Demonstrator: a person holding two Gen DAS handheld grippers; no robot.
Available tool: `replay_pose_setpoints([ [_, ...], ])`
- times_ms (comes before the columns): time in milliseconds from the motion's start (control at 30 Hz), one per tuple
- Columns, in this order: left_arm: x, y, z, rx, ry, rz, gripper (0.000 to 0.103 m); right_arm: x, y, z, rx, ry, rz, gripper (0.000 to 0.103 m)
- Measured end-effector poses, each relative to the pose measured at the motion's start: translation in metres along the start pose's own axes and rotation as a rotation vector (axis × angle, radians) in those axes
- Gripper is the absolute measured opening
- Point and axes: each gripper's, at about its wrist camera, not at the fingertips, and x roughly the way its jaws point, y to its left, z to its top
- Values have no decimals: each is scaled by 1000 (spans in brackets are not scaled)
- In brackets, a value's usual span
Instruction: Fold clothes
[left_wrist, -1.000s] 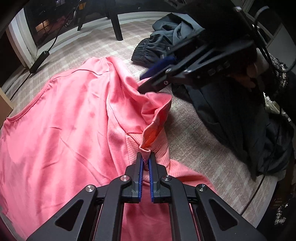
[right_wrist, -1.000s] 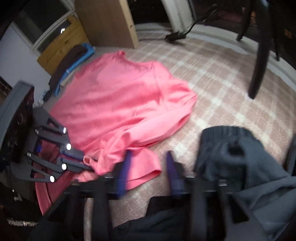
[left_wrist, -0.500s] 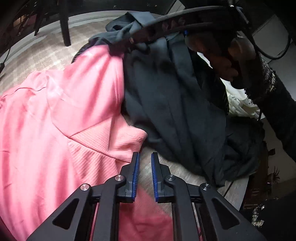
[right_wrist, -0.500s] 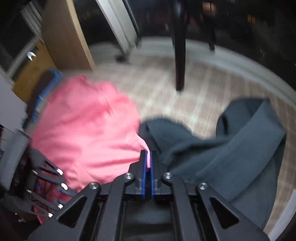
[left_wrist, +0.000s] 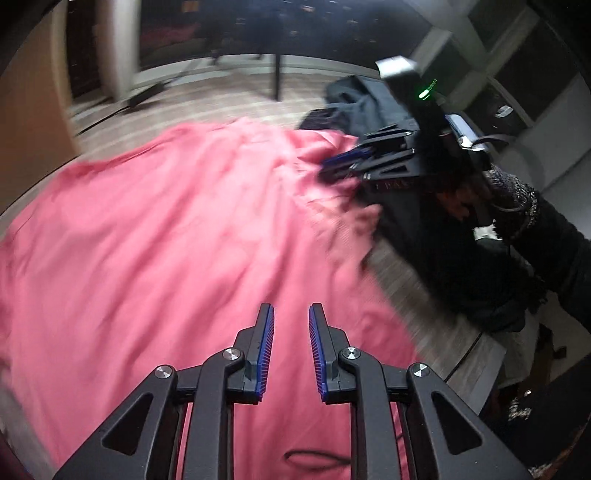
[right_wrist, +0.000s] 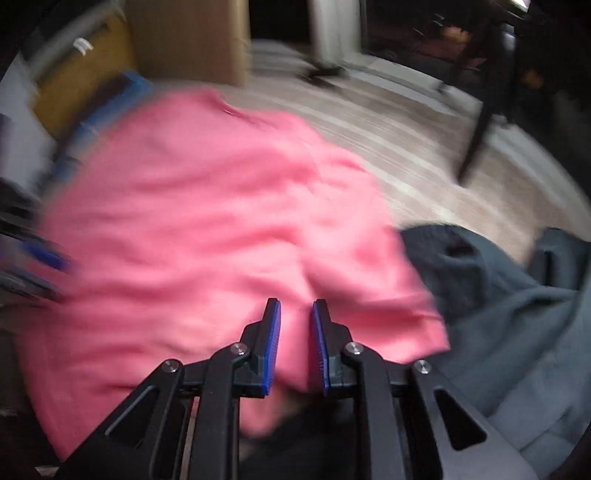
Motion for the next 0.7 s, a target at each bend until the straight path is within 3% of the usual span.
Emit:
replay_pose_setpoints([
  [67, -10, 10, -19, -24, 7, 28, 19, -12, -19, -3, 109, -33, 4, 18],
  [133, -26, 13, -49, -43, 17, 56, 19, -43, -27, -15, 200, -100, 69, 18],
  [233, -59, 24, -105, -90, 43, 117, 19, -87, -4, -51, 254, -130, 177, 18],
  [333, -76, 33, -156, -161, 72, 155, 19, -111, 47, -105, 289, -112, 224, 25],
  [433, -99, 42, -215, -223, 98, 179, 23, -125, 95, -172, 385, -85, 261, 25],
  [533, -124, 51, -269, -273, 110, 203, 25, -145, 132, -218, 461, -85, 245, 25],
  [600, -139, 58, -306, -305, 114, 221, 35, -158, 156, -247, 510, -87, 231, 26],
  [700, -149, 67, -350, -334, 117, 234, 37, -166, 189, -280, 560, -79, 196, 35],
])
